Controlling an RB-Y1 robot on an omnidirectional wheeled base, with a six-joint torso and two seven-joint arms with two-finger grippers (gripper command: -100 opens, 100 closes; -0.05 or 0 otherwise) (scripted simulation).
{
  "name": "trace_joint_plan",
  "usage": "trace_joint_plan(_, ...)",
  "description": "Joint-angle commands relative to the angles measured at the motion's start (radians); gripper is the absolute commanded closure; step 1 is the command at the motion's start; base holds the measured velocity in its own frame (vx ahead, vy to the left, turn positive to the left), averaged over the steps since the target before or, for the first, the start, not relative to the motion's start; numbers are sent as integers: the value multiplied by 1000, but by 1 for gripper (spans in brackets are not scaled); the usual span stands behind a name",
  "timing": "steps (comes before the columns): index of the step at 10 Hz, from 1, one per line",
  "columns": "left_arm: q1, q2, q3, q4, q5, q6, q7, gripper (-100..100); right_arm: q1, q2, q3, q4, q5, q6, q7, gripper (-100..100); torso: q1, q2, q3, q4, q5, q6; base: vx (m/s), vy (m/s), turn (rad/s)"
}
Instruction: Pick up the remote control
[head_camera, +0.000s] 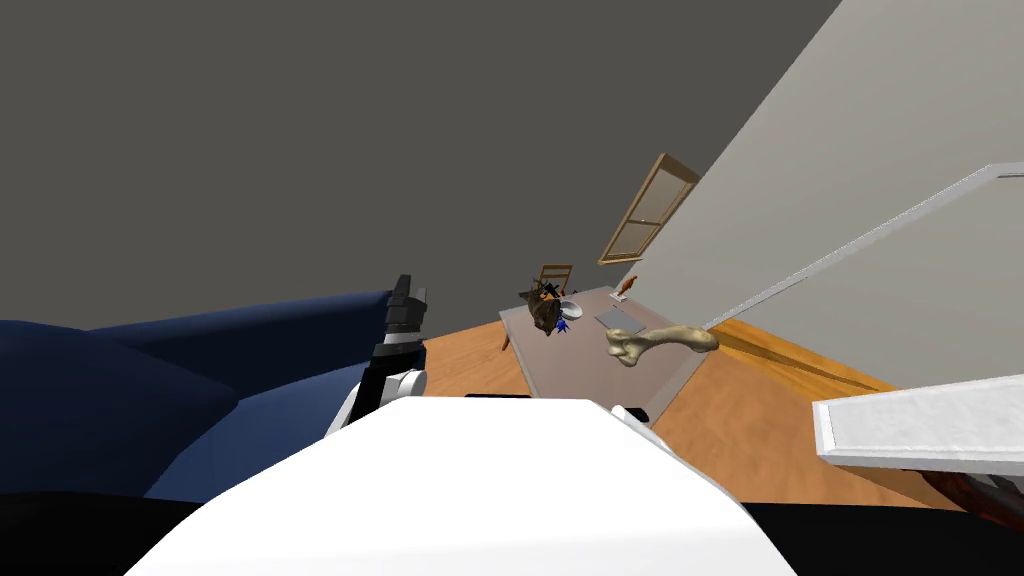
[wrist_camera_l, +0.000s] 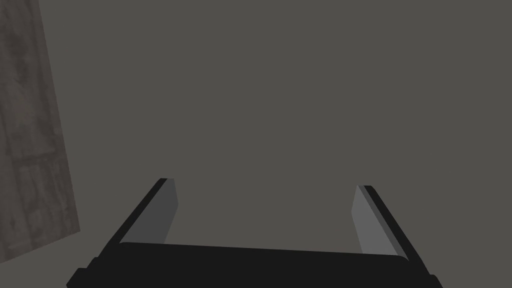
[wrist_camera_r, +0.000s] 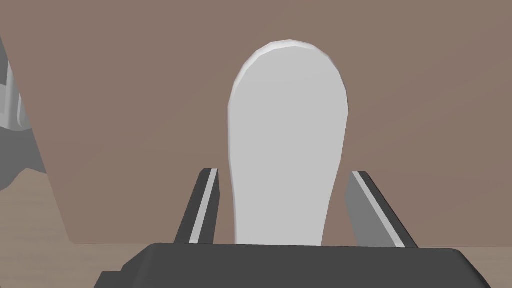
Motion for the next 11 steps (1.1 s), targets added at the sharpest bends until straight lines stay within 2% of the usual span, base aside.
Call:
trace_joint_plan(1, 0, 0, 0, 0, 0, 0, 0, 0, 17, 1, -50, 6, -14, 7, 21, 100, 0, 0, 0, 0, 0, 0, -41, 19, 301)
trace_joint_plan(2, 0, 0, 0, 0, 0, 0, 0, 0, 17, 1, -62, 6, -14, 7, 21, 100, 0, -1, 0, 1, 0, -1, -17, 14, 28)
trace_joint_plan(3, 0, 0, 0, 0, 0, 0, 0, 0, 54, 8, -100, 18, -35, 12, 57, 100, 0, -2, -1, 0, 1, 1, -27, 34, 322)
trace_joint_plan(4, 0, 0, 0, 0, 0, 0, 0, 0, 54, 8, -131, 18, -35, 12, 57, 100, 1, -1, 0, 0, 0, 0, -39, 28, 285)
trace_joint_plan(5, 0, 0, 0, 0, 0, 0, 0, 0, 54, 8, -140, 18, -35, 12, 57, 100, 1, -1, 0, 1, 1, -1, -20, 10, 42)
trace_joint_plan(6, 0, 0, 0, 0, 0, 0, 0, 0, 91, 15, -179, 31, -56, 18, 92, 100, 0, -1, 0, 1, 1, 1, -32, 23, 341)
trace_joint_plan(7, 0, 0, 0, 0, 0, 0, 0, 0, 91, 15, -210, 31, -56, 18, 92, 100, 1, -1, 0, 1, 1, -1, -40, 25, 280)
trace_joint_plan(8, 0, 0, 0, 0, 0, 0, 0, 0, 91, 15, -218, 31, -56, 18, 92, 100, 1, 0, 0, 1, 1, 0, -20, 12, 37)
trace_joint_plan(9, 0, 0, 0, 0, 0, 0, 0, 0, 127, 22, -258, 44, -77, 24, 128, 100, 0, -1, 0, 1, 1, 1, -36, 29, 363)
trace_joint_plan(10, 0, 0, 0, 0, 0, 0, 0, 0, 127, 22, -290, 44, -77, 24, 128, 100, 1, 0, 0, 1, 1, 0, -30, 28, 283)
trace_joint_plan(11, 0, 0, 0, 0, 0, 0, 0, 0, 164, 29, -319, 56, -98, 30, 163, 100, 1, -1, 0, 1, 2, 0, -38, 38, 402)
